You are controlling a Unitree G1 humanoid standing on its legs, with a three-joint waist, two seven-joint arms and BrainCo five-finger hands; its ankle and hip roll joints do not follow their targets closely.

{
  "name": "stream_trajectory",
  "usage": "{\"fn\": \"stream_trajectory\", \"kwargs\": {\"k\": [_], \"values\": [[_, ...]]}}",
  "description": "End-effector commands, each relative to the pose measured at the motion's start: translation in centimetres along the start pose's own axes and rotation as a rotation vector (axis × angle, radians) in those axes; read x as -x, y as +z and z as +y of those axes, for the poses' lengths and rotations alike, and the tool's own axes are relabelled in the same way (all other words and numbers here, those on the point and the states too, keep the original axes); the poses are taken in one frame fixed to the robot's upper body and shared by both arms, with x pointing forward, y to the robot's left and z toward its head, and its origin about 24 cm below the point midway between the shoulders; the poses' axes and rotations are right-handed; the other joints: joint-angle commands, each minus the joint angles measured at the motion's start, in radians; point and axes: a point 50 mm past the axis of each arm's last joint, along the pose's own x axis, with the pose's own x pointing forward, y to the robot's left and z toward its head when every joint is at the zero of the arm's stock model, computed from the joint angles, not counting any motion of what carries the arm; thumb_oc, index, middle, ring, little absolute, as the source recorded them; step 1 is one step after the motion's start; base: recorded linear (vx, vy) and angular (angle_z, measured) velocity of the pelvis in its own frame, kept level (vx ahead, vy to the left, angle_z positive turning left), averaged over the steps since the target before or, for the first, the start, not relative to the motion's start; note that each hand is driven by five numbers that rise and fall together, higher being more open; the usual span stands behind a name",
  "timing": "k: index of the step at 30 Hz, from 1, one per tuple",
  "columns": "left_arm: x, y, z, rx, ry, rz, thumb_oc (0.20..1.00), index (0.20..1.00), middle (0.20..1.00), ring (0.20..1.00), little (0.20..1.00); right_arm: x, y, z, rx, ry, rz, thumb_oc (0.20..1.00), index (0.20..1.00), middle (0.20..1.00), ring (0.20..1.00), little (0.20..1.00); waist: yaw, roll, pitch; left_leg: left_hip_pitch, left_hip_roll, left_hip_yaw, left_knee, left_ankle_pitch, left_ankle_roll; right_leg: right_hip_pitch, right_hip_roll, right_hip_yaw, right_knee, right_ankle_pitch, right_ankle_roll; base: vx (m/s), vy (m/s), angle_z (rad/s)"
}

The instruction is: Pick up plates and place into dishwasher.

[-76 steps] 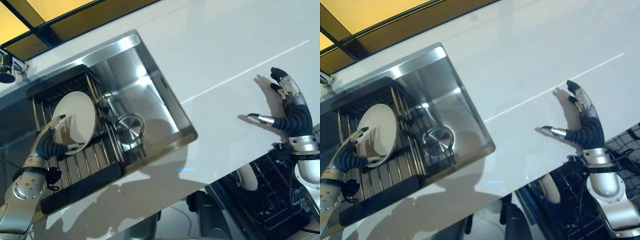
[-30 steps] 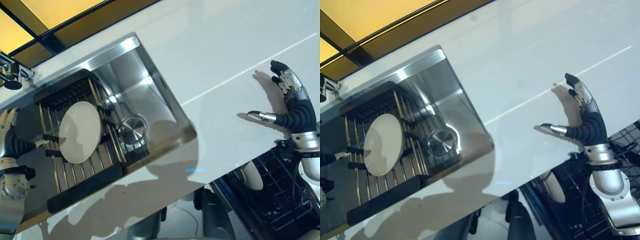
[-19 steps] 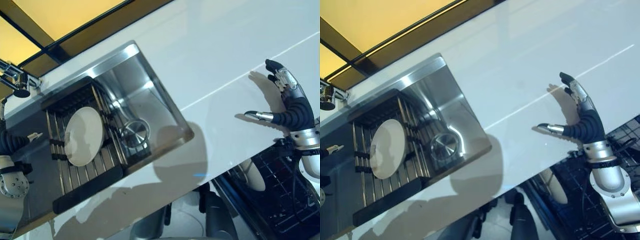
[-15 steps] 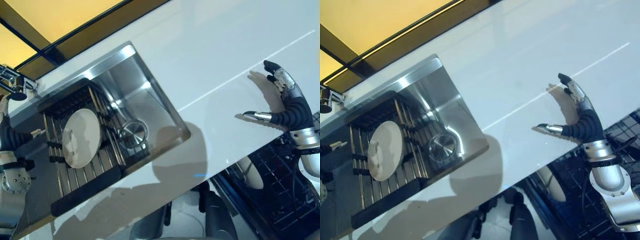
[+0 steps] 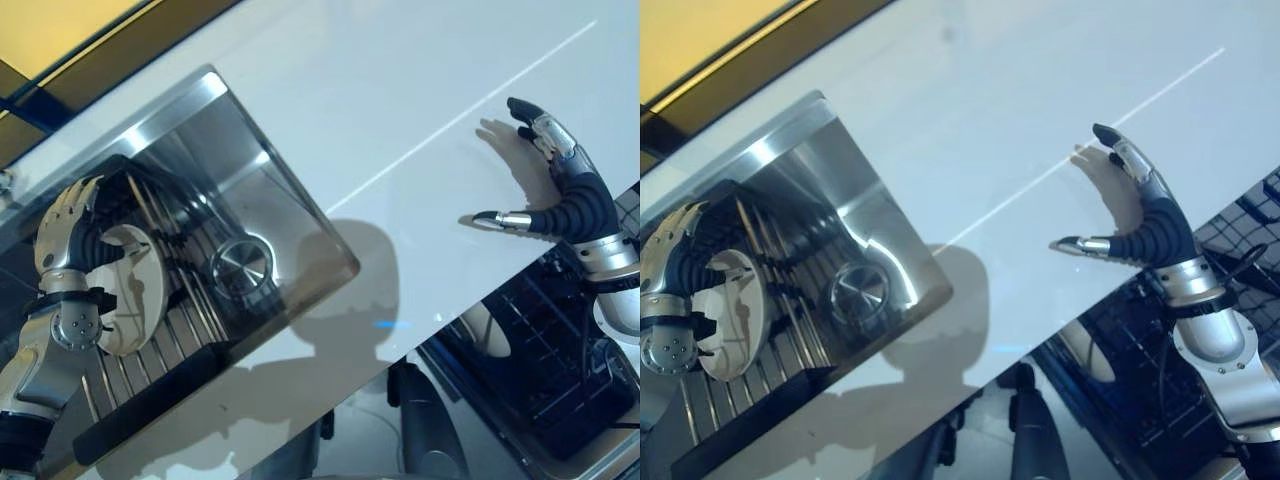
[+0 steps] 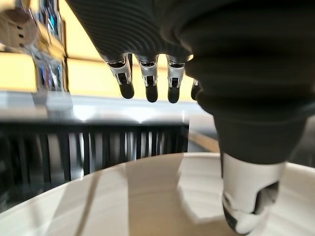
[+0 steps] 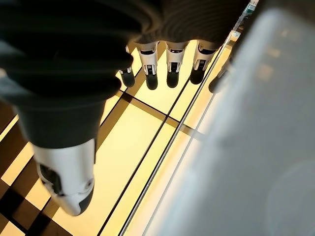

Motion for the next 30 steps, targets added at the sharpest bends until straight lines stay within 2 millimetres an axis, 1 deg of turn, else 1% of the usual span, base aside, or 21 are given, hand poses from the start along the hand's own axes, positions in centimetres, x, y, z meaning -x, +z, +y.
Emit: {"fn": "stream_trajectory", "kwargs": {"k": [1,4,7,12,16,25,27,30], "values": [[-1.0,-1.2,1.2,-0.038,0.0,0.056,1.0,1.0,1.0,1.0,1.0,3.1,-5.6,0.0,0.045,0.057,0.346,1.0,1.0,1.0,1.0,1.0,-0.036,0.014,0.077,-0.088,-0.049,0.021,0.098,-0.025,0.066,0.078,-0.008,-0.015,-0.227,0.109,0.097,0.02,0.046,-0.03],[-0.8,-2.2,0.3,-0.044,-0.061,0.105,1.0,1.0,1.0,1.0,1.0,3.1,-5.6,0.0,0.046,0.054,0.344,1.0,1.0,1.0,1.0,1.0,-0.035,0.007,0.082,-0.095,-0.05,0.022,0.101,-0.024,0.067,0.071,-0.008,-0.016,-0.225,0.112,0.097,0.01,0.034,0.0],[-0.6,-3.0,-0.8,-0.053,-0.178,0.157,1.0,1.0,1.0,1.0,1.0,3.1,-5.6,0.0,0.047,0.056,0.34,1.0,1.0,1.0,1.0,1.0,-0.034,0.006,0.089,-0.103,-0.053,0.022,0.106,-0.023,0.07,0.064,-0.009,-0.02,-0.219,0.114,0.098,0.0,0.021,0.0],[-0.3,-3.5,-1.8,-0.043,-0.319,0.199,1.0,1.0,1.0,1.0,1.0,2.8,-5.4,0.0,0.046,0.062,0.333,1.0,1.0,1.0,1.0,1.0,-0.03,0.008,0.094,-0.105,-0.058,0.018,0.108,-0.022,0.072,0.063,-0.01,-0.025,-0.218,0.118,0.1,0.01,0.013,0.03],[0.2,-3.9,-2.6,-0.017,-0.426,0.213,1.0,1.0,1.0,1.0,1.0,2.7,-5.2,-0.2,0.058,0.071,0.331,1.0,1.0,1.0,1.0,1.0,-0.029,0.018,0.093,-0.1,-0.062,0.016,0.104,-0.02,0.074,0.064,-0.012,-0.029,-0.214,0.117,0.1,0.01,0.044,0.02],[0.6,-3.8,-3.0,0.001,-0.537,0.172,1.0,1.0,1.0,1.0,1.0,2.7,-5.1,-0.7,0.073,0.093,0.328,1.0,1.0,1.0,1.0,1.0,-0.028,0.035,0.092,-0.092,-0.062,0.012,0.098,-0.018,0.073,0.066,-0.015,-0.033,-0.208,0.111,0.1,0.0,0.013,0.0],[0.5,-3.6,-3.0,-0.023,-0.563,0.148,1.0,1.0,1.0,1.0,1.0,2.6,-5.1,-0.7,0.075,0.093,0.327,1.0,1.0,1.0,1.0,1.0,-0.029,0.036,0.092,-0.093,-0.062,0.011,0.099,-0.018,0.072,0.065,-0.015,-0.033,-0.207,0.111,0.1,0.0,0.0,0.0],[0.3,-3.0,-3.0,-0.13,-0.639,0.079,1.0,1.0,1.0,1.0,1.0,2.4,-5.1,-0.9,0.077,0.097,0.323,1.0,1.0,1.0,1.0,1.0,-0.034,0.038,0.093,-0.093,-0.061,0.01,0.098,-0.019,0.072,0.064,-0.014,-0.032,-0.207,0.113,0.1,0.0,0.0,0.0]]}}
